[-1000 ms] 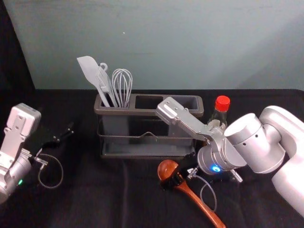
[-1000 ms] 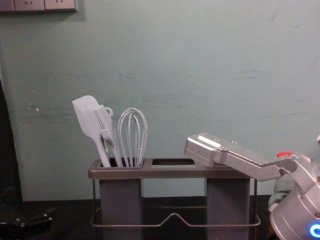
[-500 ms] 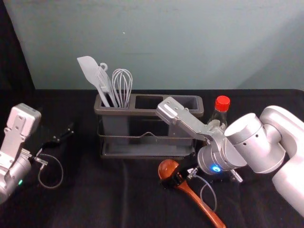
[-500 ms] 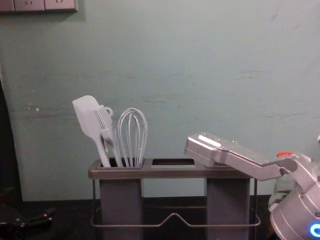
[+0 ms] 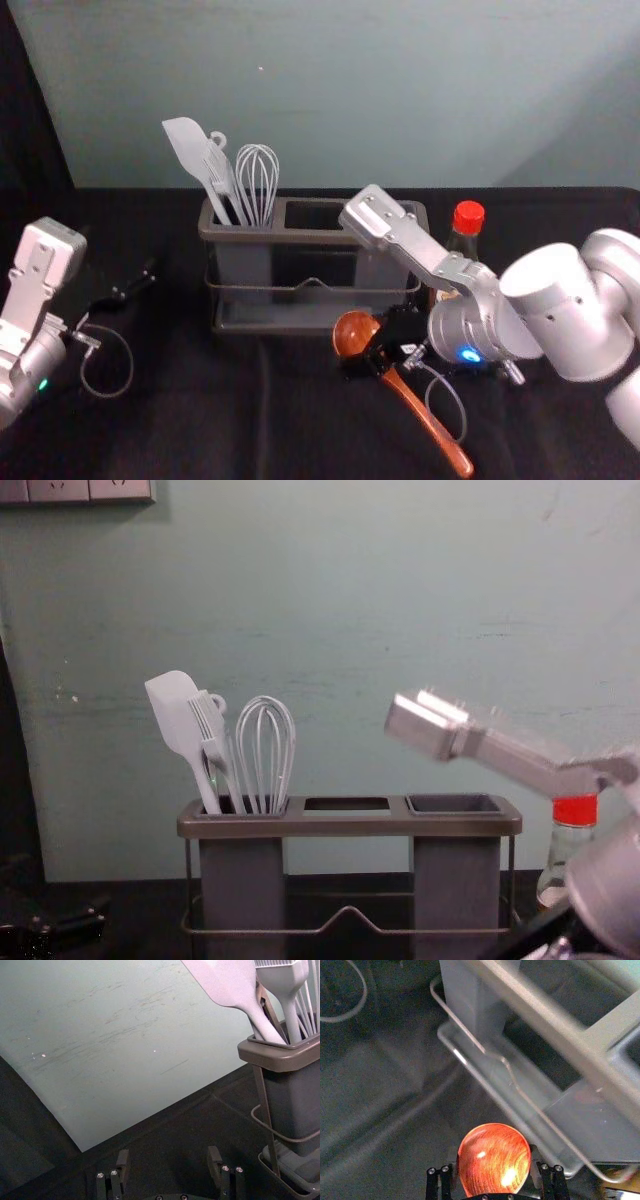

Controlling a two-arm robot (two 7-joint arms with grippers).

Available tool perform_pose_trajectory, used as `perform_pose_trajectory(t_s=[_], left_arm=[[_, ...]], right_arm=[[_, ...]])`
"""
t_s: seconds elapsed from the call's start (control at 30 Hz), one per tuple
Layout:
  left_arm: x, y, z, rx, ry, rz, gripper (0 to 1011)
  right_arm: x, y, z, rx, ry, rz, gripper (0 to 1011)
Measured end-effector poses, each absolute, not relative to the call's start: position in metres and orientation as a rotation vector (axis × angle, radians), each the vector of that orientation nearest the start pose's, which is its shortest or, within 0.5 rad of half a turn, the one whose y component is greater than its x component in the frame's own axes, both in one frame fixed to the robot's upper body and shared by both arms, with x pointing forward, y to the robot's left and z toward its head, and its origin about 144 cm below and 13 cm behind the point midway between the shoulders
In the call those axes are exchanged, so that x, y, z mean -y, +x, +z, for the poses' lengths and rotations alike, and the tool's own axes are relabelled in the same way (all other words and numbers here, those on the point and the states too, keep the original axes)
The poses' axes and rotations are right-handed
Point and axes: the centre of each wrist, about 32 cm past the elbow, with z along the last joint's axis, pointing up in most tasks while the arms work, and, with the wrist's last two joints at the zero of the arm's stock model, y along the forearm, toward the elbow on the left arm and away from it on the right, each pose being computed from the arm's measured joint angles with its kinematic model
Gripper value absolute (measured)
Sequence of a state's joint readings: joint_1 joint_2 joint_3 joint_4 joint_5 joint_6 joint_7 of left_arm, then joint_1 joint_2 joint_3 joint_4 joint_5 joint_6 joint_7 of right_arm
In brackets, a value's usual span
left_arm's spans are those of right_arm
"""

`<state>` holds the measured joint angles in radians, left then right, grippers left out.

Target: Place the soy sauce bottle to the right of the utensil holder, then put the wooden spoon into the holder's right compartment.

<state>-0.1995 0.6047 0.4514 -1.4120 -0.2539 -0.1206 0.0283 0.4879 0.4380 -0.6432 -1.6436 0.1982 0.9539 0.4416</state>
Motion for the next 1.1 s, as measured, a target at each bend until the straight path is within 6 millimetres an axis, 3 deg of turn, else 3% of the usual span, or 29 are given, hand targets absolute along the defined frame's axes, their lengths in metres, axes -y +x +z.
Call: perform_pose_trajectory(t_s=[0.67,1.1], left_arm=[[-0.310,0.489,1.140,0.285,0.304,1.248,1011],[-0.310,0.489,1.140,0.285,0.304,1.248,1011]], right_arm=[[0.196,0.458,1.302,0.125,-0.441,-0.784,837],[0.206,0.438,1.318,0.266,-0.281,-0.797,836]])
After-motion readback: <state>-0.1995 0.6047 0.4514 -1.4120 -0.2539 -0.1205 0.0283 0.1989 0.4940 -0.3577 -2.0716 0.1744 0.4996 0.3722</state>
